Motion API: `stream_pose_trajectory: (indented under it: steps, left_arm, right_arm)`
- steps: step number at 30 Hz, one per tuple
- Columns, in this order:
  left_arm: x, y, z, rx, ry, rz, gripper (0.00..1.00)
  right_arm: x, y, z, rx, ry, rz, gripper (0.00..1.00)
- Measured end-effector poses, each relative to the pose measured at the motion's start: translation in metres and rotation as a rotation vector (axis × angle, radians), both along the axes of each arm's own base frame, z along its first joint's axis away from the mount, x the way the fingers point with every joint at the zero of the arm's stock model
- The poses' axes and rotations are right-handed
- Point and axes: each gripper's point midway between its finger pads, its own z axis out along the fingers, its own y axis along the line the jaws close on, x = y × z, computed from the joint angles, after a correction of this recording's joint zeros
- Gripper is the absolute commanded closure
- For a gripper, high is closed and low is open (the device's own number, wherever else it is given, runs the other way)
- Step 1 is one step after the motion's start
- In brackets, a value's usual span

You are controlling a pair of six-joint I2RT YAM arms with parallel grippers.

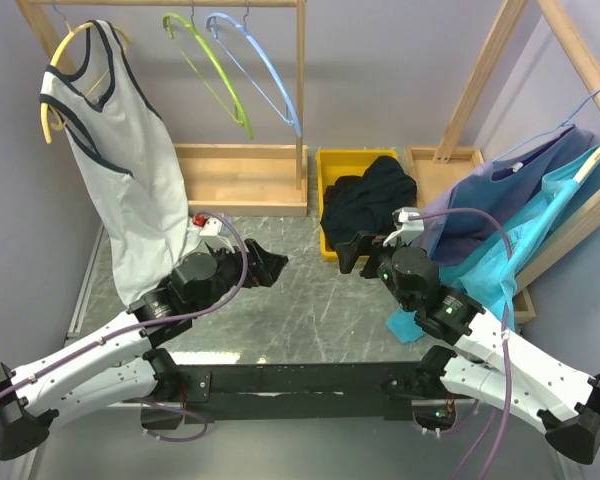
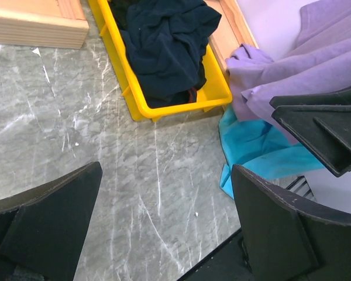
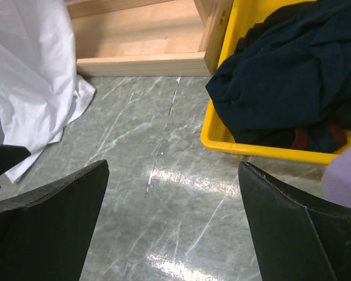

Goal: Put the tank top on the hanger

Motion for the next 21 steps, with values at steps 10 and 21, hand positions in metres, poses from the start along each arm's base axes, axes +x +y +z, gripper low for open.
stream_pose_trajectory:
  steps: [10, 21]
  left_arm:
    - [-0.002, 0.001, 0.003, 0.002, -0.013, -0.010, 0.01]
    - [-0.001, -0.001, -0.005, 0.054, 0.024, -0.013, 0.01]
  right_arm:
    - [0.006, 0.003, -0.016, -0.046, 0.037, -0.013, 0.00]
    - [0.075, -0.006, -0.073, -0.232, 0.227, -0.175, 0.05]
